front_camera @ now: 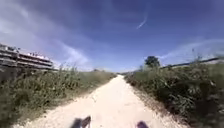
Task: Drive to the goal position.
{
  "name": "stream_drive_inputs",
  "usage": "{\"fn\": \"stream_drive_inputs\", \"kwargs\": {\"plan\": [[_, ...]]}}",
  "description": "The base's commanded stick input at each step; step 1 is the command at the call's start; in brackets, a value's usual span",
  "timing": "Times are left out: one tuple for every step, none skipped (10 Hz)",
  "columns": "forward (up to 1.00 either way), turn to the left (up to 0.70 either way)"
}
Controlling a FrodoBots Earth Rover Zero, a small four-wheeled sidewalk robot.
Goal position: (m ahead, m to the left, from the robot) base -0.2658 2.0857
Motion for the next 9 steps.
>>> {"fn": "stream_drive_inputs", "kwargs": {"plan": [[0.70, 0.00], [0.70, 0.00], [0.70, 0.00], [0.70, 0.00], [0.70, 0.00], [0.70, 0.00], [0.70, 0.00], [0.70, -0.26], [0.70, -0.35]]}}
